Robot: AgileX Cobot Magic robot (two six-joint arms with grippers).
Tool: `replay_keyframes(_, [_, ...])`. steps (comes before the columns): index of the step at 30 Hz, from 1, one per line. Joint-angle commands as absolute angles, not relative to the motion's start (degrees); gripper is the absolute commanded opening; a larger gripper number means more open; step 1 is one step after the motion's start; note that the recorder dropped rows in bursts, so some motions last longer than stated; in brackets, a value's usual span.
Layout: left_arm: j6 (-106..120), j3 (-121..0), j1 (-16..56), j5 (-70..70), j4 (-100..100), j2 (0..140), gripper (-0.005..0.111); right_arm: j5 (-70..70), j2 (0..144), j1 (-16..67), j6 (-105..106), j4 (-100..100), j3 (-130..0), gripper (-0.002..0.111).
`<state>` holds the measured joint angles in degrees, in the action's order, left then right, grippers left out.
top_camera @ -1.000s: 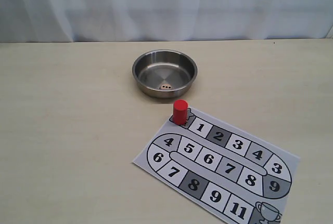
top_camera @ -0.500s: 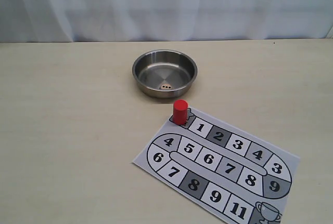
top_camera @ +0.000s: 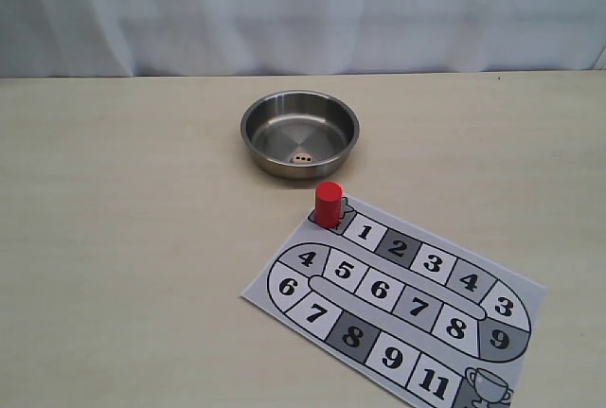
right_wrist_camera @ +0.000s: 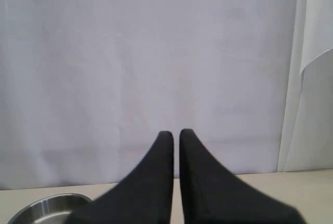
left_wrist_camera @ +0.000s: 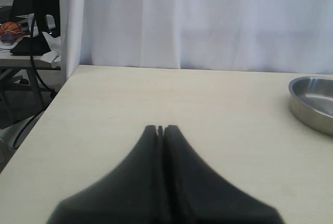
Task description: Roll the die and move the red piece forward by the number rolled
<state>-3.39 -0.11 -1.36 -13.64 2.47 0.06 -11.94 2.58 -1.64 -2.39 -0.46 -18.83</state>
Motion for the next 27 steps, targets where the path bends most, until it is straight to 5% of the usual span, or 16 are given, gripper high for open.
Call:
replay_keyframes(1, [-3.7,0.0,-1.4,-13.4,2.4,0.0,0.0,-15.9,8.2,-1.9,-2.6,-0.4,-24.1,0.004])
replay_keyframes(27, [-3.7,0.0,-1.4,-13.0,2.5,0.0,0.0,-16.1,44.6,-1.8,0.6,-0.4,-42.4,0.007])
